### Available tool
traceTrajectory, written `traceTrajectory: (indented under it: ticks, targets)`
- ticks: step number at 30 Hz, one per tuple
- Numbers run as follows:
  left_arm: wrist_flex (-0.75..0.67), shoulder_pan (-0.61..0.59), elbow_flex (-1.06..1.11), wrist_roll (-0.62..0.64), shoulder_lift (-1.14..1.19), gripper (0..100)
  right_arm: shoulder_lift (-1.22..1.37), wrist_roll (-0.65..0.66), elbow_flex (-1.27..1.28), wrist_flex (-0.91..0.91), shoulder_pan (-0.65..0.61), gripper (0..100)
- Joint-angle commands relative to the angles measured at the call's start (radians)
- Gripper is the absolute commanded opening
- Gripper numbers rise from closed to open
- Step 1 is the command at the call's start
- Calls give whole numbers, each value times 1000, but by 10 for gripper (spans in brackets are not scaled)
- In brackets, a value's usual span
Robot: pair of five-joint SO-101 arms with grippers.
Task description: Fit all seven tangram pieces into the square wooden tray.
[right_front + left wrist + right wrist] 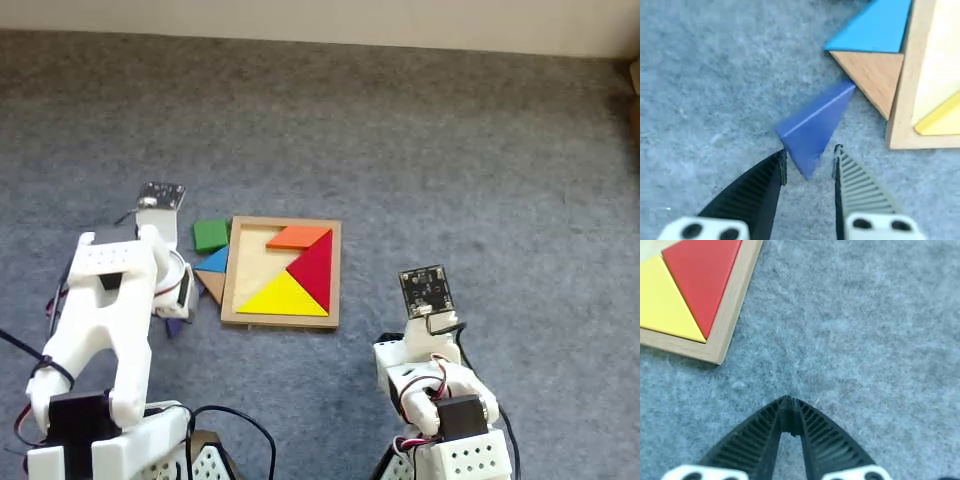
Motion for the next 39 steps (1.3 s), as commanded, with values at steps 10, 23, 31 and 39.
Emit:
traceTrajectory:
  ticks: [10,23,31,39]
  targets:
    - [51,16,-131,-9,-13,155,-16,-12,148,7,-4,6]
    - [-78,19,-130,-14,-4,263,-16,-12,148,7,-4,6]
    - [-152,84,-124,58,-1,263,-16,-12,148,7,-4,6]
    - [-226,105,-213,163,53,263,-16,-12,148,7,-4,6]
